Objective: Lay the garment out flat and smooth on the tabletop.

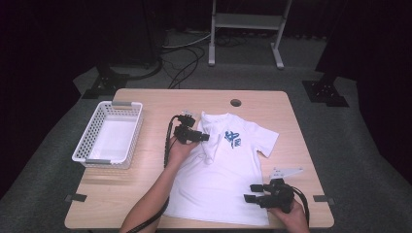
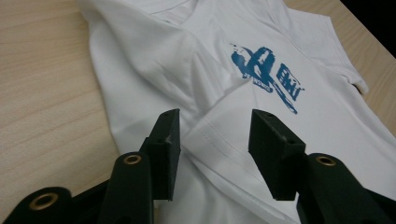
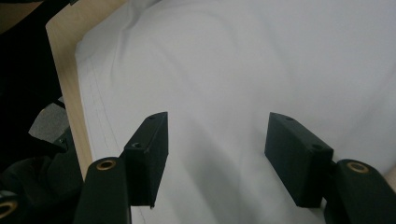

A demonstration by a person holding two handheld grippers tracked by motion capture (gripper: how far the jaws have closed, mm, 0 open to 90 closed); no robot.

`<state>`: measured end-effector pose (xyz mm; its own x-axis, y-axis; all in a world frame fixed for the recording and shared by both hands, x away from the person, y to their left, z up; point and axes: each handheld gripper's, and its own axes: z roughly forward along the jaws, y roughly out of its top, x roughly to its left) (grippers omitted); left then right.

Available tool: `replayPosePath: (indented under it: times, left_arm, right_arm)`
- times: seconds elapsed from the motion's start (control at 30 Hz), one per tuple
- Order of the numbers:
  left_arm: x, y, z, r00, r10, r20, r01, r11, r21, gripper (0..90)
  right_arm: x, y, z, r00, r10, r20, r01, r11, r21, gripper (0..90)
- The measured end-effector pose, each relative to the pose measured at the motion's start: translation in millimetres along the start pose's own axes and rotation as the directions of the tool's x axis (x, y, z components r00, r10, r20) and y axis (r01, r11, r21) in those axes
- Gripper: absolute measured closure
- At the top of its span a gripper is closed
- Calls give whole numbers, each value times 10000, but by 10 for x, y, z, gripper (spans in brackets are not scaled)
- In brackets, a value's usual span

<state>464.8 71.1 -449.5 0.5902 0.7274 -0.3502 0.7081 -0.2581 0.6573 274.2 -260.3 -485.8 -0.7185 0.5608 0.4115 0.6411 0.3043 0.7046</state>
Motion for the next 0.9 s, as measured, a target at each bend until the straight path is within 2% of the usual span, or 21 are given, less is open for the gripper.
replayPosePath:
  times: [0.2,0.33,0.4,0.53,0.7,0.9]
  left_arm:
    - [112,35,46,9990,-386,242,385,9992,59,498]
    - [120,63,84,9981,-432,444,426,9990,155,536]
    - [115,69,99,9980,-339,540,325,9991,262,585]
    - [112,69,123,9987,-174,486,152,9988,468,631]
    - [132,63,141,9984,-187,542,156,9983,568,678]
    - [109,56,128,9964,85,848,-142,9977,670,836]
  right_arm:
    - [-2,0,-1,10000,19,-13,-19,10000,7,393]
    - [-2,0,-1,10000,19,-16,-19,10000,5,393]
    - [-3,0,-1,10000,21,-21,-21,10000,4,393]
    - [-3,0,-1,10000,10,-31,-10,10000,6,391]
    - [-5,-1,-1,10000,-3,-49,3,10000,-1,390]
    - [-6,-2,-2,10000,12,-65,-12,10000,-7,390]
